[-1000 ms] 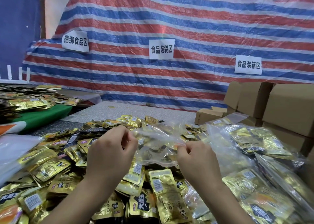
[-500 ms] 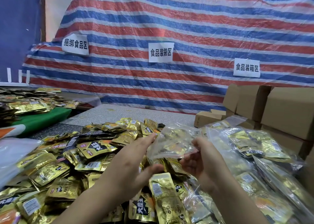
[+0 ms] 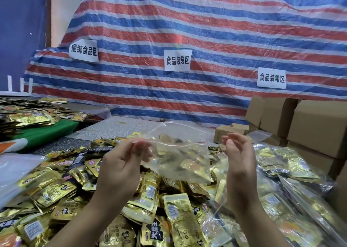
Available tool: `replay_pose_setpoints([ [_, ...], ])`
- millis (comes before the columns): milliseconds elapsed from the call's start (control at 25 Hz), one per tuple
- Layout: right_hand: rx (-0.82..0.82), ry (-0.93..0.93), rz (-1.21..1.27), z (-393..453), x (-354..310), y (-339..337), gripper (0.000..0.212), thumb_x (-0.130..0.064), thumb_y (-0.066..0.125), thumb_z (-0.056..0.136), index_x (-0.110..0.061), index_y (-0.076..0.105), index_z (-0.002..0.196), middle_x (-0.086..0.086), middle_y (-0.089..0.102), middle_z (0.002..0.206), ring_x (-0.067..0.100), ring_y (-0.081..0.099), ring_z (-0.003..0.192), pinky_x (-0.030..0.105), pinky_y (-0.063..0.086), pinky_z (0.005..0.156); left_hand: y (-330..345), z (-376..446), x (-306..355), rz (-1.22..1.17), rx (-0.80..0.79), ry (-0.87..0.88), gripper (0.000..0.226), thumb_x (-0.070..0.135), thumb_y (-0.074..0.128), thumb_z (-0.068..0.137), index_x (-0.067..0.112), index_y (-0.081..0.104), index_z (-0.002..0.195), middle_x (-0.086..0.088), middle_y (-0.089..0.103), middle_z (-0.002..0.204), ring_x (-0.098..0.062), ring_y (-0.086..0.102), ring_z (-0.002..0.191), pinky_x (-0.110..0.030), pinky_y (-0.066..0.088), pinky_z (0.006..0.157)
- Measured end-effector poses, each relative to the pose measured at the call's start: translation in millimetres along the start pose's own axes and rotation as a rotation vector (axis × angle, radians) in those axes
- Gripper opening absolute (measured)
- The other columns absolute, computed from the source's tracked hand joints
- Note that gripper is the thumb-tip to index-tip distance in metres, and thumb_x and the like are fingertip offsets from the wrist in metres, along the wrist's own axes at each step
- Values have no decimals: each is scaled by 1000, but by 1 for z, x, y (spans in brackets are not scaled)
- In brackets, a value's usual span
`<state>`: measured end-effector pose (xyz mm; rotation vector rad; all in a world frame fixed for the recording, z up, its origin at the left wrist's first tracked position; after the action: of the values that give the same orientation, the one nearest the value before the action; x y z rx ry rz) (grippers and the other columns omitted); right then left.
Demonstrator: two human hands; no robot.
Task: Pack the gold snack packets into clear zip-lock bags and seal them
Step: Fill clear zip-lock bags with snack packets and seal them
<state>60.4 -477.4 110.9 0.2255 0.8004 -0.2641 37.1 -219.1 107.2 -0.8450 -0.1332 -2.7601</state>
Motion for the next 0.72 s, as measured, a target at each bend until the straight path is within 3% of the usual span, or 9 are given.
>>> replay_pose_setpoints([
  [120,-308,20,81,-3,0,22,50,-51,54,87,-26,53,130,-10,67,119,2,62,112,12,49,87,-11,6,-6,-161,72,-137,34,40,42,95,19,68,89,-5,62,68,-7,57,55,-17,50,52],
  [200,-445,57,103,-12,2,38,48,-55,60,85,-21,61,119,1,73,103,11,70,96,19,54,79,-14,6,-7,-258,108,-207,33,45,41,93,25,66,83,-1,53,58,-10,49,48,-21,46,46],
  [240,-467,47,101,-16,0,44,36,-49,62,86,-19,68,105,5,73,89,14,70,81,20,54,69,-13,6,-7,-281,116,-227,33,45,41,94,27,65,81,-1,48,55,-10,44,44,-21,41,41],
  [320,-436,54,124,-19,-2,50,24,-36,64,92,-16,71,82,4,65,66,15,60,56,22,49,52,-11,5,-9,-285,140,-275,34,43,40,95,22,62,81,-3,42,52,-8,35,40,-18,32,36],
  [480,-397,268,201,-23,14,53,21,-33,60,85,-16,69,76,8,54,55,21,51,38,27,41,38,-11,4,-37,-342,169,-576,37,45,43,95,14,62,89,2,41,49,-4,31,35,-16,25,29],
  [600,-363,392,209,-21,30,49,31,-30,51,97,-15,71,78,8,58,57,18,56,43,28,44,40,-11,4,-43,-311,144,-595,40,49,47,89,13,65,90,6,44,49,-3,34,38,-16,30,33],
  [720,-192,330,-56,-6,45,22,33,-22,45,105,-8,65,83,-1,63,61,11,56,53,24,44,47,-8,4,-41,-301,92,-569,37,53,47,85,26,70,75,7,44,48,-3,34,38,-17,28,34],
])
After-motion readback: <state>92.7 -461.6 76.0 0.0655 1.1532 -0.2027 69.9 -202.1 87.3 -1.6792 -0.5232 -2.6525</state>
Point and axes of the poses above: each hand's wrist, its own z-axis towards the middle knuckle, its own y-axis out of the palm, x = y × z, the point moved 8 cm from there along z, towards the middle knuckle
